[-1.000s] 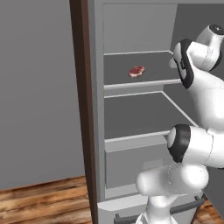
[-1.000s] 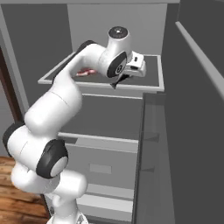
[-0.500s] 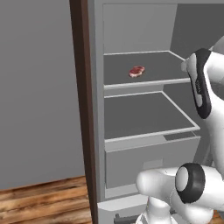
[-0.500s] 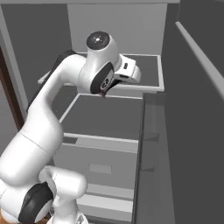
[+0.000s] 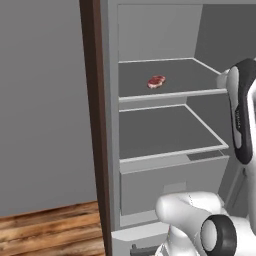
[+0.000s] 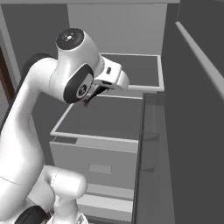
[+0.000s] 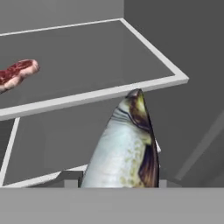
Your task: Gather the lemon and cucumber from the fridge and place them on a tray on the dining counter. Then gather the fish and steak from the fridge and place them on the other tray.
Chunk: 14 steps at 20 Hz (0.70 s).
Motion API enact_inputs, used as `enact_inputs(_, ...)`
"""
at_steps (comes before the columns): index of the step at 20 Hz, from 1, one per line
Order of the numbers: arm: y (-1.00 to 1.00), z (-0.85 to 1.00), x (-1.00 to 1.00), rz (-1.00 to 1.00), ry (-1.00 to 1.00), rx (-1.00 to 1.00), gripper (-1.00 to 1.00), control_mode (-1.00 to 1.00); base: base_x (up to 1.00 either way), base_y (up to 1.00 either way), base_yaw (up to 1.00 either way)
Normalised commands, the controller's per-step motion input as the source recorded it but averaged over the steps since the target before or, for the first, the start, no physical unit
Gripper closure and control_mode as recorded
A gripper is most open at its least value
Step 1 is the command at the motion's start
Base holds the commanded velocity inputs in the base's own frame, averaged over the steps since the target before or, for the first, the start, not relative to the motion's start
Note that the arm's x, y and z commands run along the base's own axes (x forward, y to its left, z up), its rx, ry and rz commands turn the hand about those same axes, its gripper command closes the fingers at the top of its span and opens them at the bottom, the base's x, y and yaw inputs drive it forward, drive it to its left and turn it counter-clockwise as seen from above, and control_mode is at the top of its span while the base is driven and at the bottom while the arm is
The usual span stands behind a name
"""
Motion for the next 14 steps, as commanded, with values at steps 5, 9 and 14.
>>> enact_inputs(5,0.38,0.00,-0.77,0.00,0.12,0.00,1.00,-1.00,0.00,0.00,0.00)
enact_inputs(9,0.38,0.00,-0.75,0.00,0.10,0.00,1.00,-1.00,0.00,0.00,0.00)
enact_inputs(14,0.38,-0.03,-0.67,0.00,0.05,0.00,1.00,-1.00,0.00,0.00,0.00)
